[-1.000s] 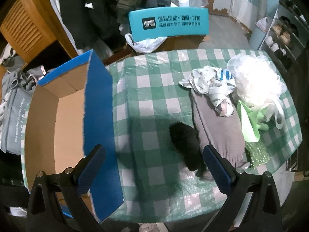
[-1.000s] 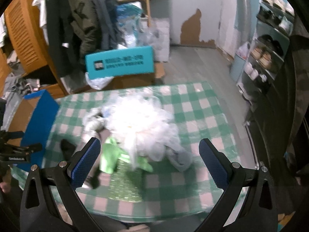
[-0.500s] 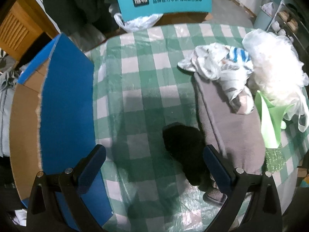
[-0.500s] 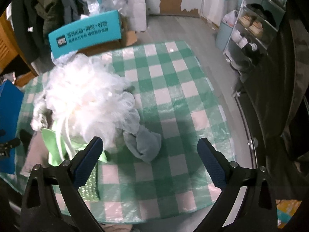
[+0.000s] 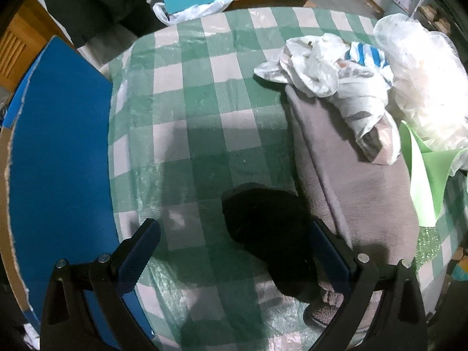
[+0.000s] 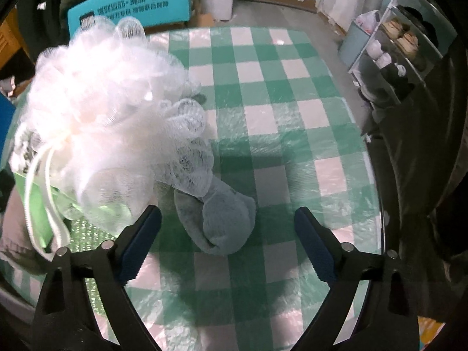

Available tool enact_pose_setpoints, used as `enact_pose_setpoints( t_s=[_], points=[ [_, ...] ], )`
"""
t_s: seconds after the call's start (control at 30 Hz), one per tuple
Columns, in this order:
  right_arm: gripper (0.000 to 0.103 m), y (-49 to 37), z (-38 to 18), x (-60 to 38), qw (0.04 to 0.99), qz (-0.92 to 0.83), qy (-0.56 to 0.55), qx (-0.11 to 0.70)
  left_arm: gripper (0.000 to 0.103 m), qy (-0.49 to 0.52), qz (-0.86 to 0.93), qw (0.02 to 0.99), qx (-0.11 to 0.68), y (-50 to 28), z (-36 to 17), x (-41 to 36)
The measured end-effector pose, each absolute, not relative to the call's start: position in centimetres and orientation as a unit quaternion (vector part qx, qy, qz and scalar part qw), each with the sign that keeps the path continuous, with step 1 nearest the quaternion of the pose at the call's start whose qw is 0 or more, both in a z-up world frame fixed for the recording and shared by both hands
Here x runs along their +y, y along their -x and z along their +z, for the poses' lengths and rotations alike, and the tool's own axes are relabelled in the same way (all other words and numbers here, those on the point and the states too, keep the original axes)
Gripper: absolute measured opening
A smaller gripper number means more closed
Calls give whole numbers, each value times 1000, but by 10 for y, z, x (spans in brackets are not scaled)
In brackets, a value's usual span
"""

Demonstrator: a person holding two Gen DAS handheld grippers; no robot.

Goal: Organize soft objects
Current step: 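Grasp the black sock with the left gripper while the right gripper grasps the grey sock, then lift both socks and carry them over the open cardboard box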

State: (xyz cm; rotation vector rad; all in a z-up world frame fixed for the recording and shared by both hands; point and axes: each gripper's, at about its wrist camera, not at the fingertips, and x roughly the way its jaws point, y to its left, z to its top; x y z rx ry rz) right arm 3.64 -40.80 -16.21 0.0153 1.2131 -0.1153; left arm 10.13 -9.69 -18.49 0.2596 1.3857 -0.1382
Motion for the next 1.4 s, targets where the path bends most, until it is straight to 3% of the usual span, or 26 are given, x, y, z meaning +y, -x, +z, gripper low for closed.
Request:
enact_pose_setpoints(
  t_s=[0.13, 0.27, 0.4, 0.47, 0.97, 1.4],
  points=[
    [73, -39, -171, -406, 814, -47, -3, 579, 92, -105, -71, 757, 641, -107, -193, -94],
    [49, -39, -175, -405, 809, -35, -1, 587, 73, -110, -75, 761, 635, -112, -199, -93],
    [32, -39, -174, -406, 807, -31, -8, 590, 49, -116, -88, 764, 629, -100, -199, -97],
    [26, -39, -172, -407, 805, -32, -13, 592, 47, -118, -91, 764, 627, -98, -198, -97],
    [23, -1, -141, -413, 809, -42, -41, 585, 45, -134, -97, 788, 593, -73, -151, -100],
    [23, 21, -80, -380, 849, -13, -40, 528, 45, -153, -124, 813, 548, -43, -106, -101]
  ],
)
